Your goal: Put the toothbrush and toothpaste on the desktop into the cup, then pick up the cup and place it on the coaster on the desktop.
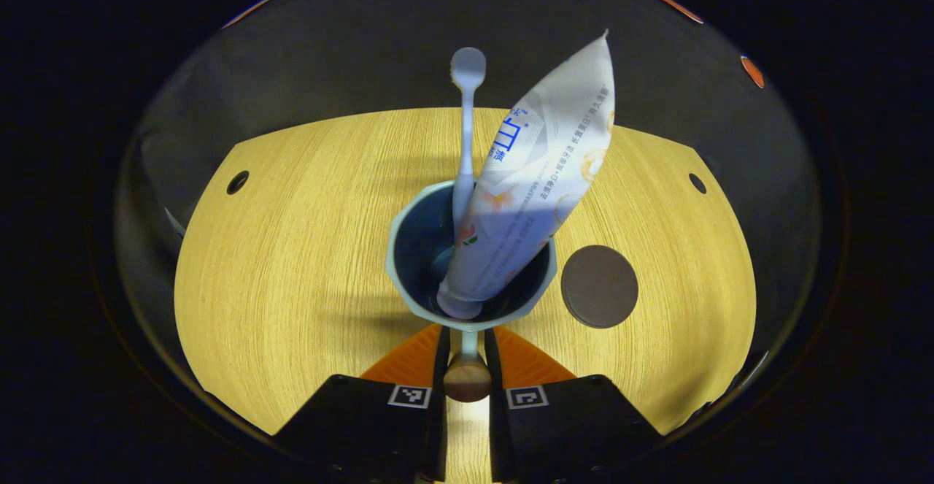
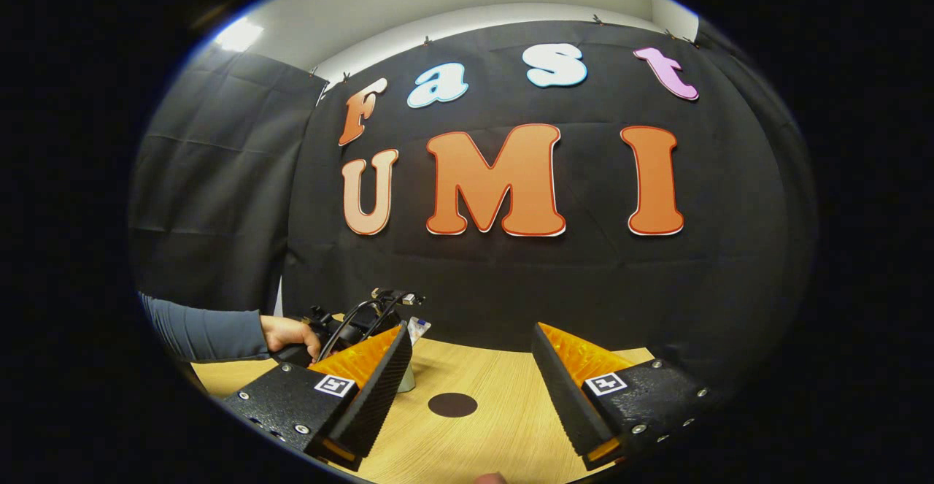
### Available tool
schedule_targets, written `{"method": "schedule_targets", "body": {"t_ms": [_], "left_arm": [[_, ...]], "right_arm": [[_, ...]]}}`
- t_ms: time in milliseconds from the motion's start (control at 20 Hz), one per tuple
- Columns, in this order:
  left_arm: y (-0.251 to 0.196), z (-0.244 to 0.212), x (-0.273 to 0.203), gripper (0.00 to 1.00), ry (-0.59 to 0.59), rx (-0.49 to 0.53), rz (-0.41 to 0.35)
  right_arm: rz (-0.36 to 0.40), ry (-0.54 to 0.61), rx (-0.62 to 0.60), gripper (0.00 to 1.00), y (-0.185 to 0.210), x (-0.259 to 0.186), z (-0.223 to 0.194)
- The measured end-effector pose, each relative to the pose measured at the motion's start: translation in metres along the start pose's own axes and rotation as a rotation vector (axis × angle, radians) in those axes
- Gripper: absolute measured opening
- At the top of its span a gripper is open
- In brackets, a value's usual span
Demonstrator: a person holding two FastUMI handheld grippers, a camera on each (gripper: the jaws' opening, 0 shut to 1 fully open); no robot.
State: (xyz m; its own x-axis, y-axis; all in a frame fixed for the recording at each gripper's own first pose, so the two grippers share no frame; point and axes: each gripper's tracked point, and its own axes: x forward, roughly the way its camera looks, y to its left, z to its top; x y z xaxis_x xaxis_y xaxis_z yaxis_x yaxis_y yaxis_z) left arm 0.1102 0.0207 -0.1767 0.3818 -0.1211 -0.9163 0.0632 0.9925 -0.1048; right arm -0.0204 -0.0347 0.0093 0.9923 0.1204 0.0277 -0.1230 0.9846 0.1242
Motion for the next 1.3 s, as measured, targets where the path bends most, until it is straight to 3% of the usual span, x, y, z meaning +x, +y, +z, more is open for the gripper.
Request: {"method": "schedule_targets", "body": {"t_ms": [700, 1150, 1300], "left_arm": [[-0.002, 0.002, 0.005, 0.23, -0.013, 0.130, -0.091], [-0.002, -0.006, 0.003, 0.23, 0.015, 0.154, -0.061], [-0.004, -0.010, -0.003, 0.33, 0.034, 0.149, -0.110]], "right_arm": [[-0.125, 0.029, 0.010, 0.99, -0.030, -0.027, -0.032], [-0.172, 0.083, 0.050, 0.99, -0.053, -0.042, -0.058], [-0.187, 0.099, 0.060, 0.99, -0.057, -0.042, -0.067]]}}
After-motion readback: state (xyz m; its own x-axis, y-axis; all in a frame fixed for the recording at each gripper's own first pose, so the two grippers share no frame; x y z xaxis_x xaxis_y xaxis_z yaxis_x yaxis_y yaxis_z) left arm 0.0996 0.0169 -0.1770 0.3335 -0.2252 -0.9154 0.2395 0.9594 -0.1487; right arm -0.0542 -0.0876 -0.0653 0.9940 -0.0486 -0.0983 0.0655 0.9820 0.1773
